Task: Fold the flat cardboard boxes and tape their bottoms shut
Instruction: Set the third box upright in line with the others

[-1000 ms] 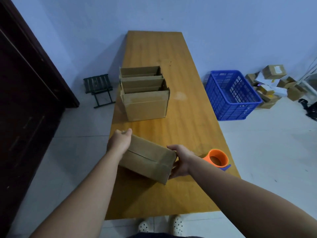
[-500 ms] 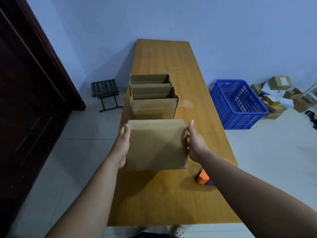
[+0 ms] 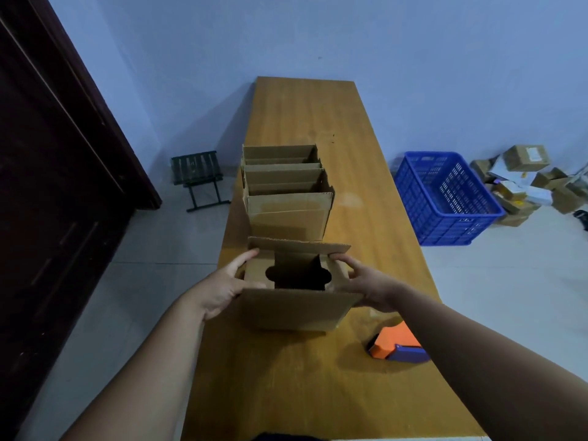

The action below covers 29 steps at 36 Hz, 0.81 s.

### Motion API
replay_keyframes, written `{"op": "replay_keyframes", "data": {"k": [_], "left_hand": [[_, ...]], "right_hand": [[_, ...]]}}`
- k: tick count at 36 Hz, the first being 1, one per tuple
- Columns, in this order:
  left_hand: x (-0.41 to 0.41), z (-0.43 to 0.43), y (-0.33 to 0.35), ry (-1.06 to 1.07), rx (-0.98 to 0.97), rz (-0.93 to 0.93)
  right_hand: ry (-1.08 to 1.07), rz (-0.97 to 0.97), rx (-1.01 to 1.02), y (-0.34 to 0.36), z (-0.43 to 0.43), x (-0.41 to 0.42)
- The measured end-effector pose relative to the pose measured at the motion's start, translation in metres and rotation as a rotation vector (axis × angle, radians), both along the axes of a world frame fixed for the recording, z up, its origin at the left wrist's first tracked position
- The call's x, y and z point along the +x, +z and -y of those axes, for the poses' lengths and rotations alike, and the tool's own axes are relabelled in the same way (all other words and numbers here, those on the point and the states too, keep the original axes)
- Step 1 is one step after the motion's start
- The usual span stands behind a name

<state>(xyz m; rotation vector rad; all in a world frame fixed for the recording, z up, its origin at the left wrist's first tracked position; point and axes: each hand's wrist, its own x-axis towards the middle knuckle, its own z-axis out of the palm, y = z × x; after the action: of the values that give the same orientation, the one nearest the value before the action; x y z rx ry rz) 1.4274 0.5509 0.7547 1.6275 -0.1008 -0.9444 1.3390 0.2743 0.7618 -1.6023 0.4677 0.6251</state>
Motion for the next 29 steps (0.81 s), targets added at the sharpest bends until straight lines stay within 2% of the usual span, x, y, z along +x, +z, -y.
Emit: {"op": "replay_keyframes", "data": {"k": [2, 7, 12, 16, 20, 24, 29], "left_hand": [[0.006, 0.005, -0.002, -0.103, 0.142, 0.093], [0.016, 0.028, 0.0, -0.34, 0.488, 0.29], [0.022, 0.045, -0.002, -0.348, 0.532, 0.36], [0.032, 0.044, -0.005, -0.342, 0.544, 0.367], [0.043, 0.04, -0.006, -0.333, 0.576, 0.388], [0.051, 0.037, -0.007, -0.328, 0.632, 0.444], [0.065, 0.044, -0.001, -0.28, 0.68, 0.553]], "right_hand": [[0.118, -0.019, -0.194, 0.003, -0.004, 0.007], [0.177, 0.003, -0.609, 0.002, -0.016, 0.036], [0.187, -0.008, -0.809, 0.001, -0.02, 0.048], [0.144, -0.014, -0.81, -0.003, -0.016, 0.06], [-0.012, -0.032, -0.594, 0.0, -0.006, 0.074], [-0.046, -0.001, -0.459, 0.002, 0.001, 0.081], [-0.109, 0.107, -0.514, -0.004, 0.006, 0.09]]}}
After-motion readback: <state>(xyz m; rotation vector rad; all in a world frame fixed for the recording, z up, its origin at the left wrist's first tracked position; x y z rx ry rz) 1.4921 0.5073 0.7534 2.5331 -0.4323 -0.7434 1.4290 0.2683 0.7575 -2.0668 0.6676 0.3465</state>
